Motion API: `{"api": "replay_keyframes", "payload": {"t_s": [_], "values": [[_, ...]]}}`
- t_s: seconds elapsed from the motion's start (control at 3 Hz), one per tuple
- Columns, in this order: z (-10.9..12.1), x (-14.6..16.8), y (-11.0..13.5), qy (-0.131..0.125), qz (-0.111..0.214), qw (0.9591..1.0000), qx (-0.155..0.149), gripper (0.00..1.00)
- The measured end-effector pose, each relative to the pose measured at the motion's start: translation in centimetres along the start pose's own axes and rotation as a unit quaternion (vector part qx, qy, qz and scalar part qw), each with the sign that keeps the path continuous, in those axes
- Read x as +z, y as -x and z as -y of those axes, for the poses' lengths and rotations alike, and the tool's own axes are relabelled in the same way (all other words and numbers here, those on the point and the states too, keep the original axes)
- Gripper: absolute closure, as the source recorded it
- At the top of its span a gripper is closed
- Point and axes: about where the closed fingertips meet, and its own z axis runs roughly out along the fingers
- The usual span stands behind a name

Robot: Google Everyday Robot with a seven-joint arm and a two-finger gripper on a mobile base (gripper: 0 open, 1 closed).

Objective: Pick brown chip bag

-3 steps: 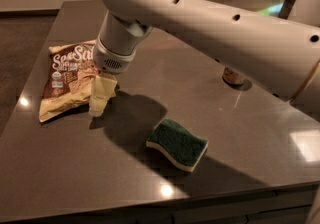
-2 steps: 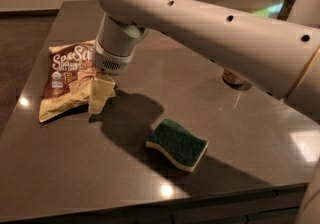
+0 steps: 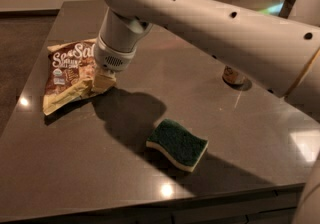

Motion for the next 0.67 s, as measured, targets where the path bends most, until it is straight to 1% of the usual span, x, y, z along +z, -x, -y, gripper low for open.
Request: {"api": "replay_keyframes", "payload": {"t_s": [0.33, 0.67], "values": [[0.3, -1.6, -0.4, -0.002, 0.011, 0.9999, 0.008, 0.87], [1.1, -4.3, -0.7, -0.010, 0.031, 0.9994, 0.014, 1.00]]}}
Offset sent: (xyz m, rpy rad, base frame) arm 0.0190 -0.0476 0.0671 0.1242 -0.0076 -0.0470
